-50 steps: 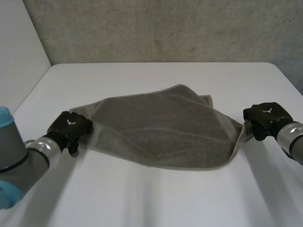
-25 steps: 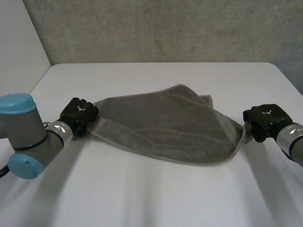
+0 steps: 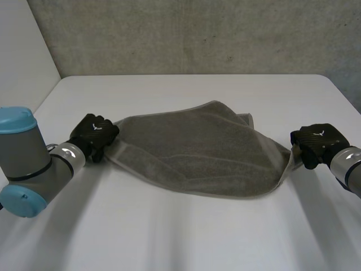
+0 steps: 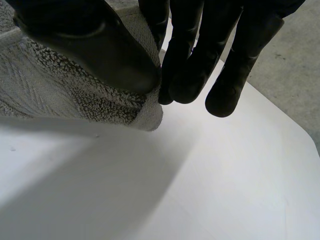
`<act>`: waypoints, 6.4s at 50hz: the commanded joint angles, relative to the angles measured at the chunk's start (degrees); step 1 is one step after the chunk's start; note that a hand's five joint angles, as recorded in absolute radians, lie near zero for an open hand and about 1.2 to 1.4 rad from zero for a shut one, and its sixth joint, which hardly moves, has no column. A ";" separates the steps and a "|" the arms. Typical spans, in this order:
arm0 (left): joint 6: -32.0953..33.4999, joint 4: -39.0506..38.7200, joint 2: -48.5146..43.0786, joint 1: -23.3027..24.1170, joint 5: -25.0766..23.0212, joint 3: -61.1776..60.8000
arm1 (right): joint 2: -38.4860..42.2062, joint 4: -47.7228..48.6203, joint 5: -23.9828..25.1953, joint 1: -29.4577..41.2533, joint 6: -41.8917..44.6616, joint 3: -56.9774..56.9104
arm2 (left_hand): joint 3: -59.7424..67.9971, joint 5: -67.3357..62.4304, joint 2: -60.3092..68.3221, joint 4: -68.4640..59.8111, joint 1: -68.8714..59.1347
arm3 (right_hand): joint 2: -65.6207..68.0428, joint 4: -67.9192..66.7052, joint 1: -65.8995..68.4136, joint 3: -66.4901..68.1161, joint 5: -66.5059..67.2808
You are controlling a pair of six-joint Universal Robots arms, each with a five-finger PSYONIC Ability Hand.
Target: Fold the towel.
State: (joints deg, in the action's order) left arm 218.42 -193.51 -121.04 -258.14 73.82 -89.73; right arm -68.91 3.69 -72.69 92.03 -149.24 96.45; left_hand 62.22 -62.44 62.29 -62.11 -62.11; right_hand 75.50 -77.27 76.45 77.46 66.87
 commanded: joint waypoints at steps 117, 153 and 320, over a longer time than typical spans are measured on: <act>-24.89 -7.15 17.77 3.79 4.14 -7.83 | -5.89 -8.26 -2.63 11.33 -2.29 -14.18 | 17.78 -7.56 17.71 -17.89 -17.89 | 4.50 -2.73 3.55 2.54 3.13; -10.12 -10.22 17.95 6.34 2.55 -20.93 | -2.99 -4.04 -2.46 10.63 0.79 -3.02 | -15.34 25.56 -15.41 15.23 15.23 | 4.50 -2.73 3.55 2.54 3.13; -15.66 -7.41 15.05 5.55 8.53 -13.02 | -3.95 -12.13 -7.55 12.30 2.81 -9.88 | 17.78 -7.56 17.71 -17.89 -17.89 | 4.50 -2.73 3.55 2.54 3.13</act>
State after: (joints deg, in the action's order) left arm 196.29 -197.32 -106.47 -252.25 83.64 -92.66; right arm -71.91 -7.50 -81.42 104.90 -147.82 79.34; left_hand 88.66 -86.05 87.17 -87.53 -82.79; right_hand 75.71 -77.27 76.62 77.61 66.87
